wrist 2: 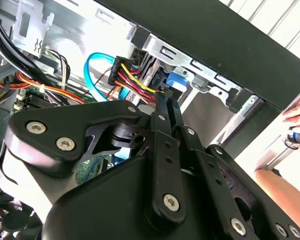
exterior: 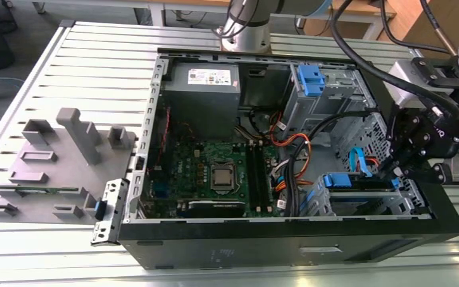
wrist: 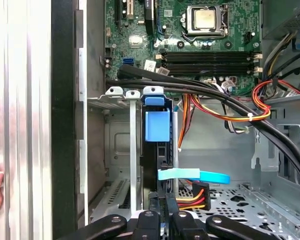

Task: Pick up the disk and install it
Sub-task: 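Insert the second disk wire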

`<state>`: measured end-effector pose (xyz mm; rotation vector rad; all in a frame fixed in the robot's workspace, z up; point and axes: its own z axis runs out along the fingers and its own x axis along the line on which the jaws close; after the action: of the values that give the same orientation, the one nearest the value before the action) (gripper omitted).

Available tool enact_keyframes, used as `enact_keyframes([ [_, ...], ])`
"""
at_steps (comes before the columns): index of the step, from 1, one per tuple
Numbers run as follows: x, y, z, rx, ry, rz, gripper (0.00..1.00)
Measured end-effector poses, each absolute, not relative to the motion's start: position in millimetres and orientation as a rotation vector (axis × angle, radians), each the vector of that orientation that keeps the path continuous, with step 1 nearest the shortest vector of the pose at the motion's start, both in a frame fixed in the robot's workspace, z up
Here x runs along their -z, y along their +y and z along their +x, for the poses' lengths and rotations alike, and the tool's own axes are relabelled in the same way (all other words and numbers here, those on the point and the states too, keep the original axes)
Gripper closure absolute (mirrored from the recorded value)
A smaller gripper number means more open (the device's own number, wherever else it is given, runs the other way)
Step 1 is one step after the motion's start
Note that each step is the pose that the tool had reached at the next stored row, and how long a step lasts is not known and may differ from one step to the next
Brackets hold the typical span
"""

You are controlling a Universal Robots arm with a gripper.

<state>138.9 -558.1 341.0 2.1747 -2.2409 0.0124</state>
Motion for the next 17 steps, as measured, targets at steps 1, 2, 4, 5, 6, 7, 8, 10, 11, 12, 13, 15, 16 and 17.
enact_keyframes([
  [1, -340.2, -558.2, 138.9, -0.012, -2.241, 2.175, 0.84],
  [2, -339.4, -558.3, 138.9, -0.012, -2.241, 2.175, 0.84],
  [4, -338.7, -558.4, 138.9, -0.013, -2.241, 2.174, 0.84],
  [5, -338.7, -558.4, 138.9, -0.013, -2.241, 2.174, 0.84],
  [6, -338.6, -558.4, 138.9, -0.013, -2.241, 2.174, 0.84],
  [7, -338.5, -558.4, 138.9, -0.013, -2.241, 2.174, 0.84],
  [8, -338.4, -558.4, 138.9, -0.013, -2.241, 2.175, 0.84],
  [10, -338.4, -558.4, 138.9, -0.013, -2.241, 2.175, 0.84],
  [11, -338.4, -558.5, 138.9, -0.013, -2.241, 2.175, 0.84],
  [12, -338.2, -558.5, 138.9, -0.012, -2.241, 2.175, 0.84],
  [13, -338.2, -558.5, 138.9, -0.012, -2.241, 2.175, 0.83],
  [15, -338.2, -558.5, 138.9, -0.012, -2.241, 2.175, 0.76],
  [16, -338.2, -558.5, 138.9, -0.013, -2.241, 2.175, 0.76],
  [17, -338.2, -558.5, 138.9, -0.013, -2.241, 2.175, 0.76],
])
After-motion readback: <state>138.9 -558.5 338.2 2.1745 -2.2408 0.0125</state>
